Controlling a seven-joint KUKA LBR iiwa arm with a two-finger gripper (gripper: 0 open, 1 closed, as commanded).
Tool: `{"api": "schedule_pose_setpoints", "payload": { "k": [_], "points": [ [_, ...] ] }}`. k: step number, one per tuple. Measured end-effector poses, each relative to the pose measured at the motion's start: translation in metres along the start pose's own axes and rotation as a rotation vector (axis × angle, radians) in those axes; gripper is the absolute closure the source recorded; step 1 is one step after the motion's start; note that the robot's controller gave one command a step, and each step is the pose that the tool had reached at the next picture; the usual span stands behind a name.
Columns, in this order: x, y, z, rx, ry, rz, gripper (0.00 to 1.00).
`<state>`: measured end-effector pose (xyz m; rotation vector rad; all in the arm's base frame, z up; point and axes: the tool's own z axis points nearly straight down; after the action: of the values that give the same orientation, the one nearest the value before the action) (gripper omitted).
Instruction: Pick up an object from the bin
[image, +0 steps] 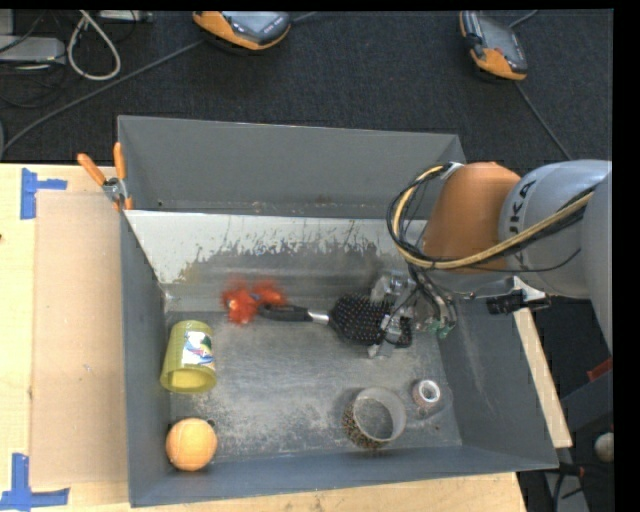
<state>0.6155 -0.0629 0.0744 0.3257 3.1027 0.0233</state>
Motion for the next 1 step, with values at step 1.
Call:
{"api": "schedule_pose_setpoints", "payload": {
  "k": [1],
  "points": [
    [0.0079,-0.0029,-0.0588,0.003,0.011,-0.003,1.00]
  ]
}}
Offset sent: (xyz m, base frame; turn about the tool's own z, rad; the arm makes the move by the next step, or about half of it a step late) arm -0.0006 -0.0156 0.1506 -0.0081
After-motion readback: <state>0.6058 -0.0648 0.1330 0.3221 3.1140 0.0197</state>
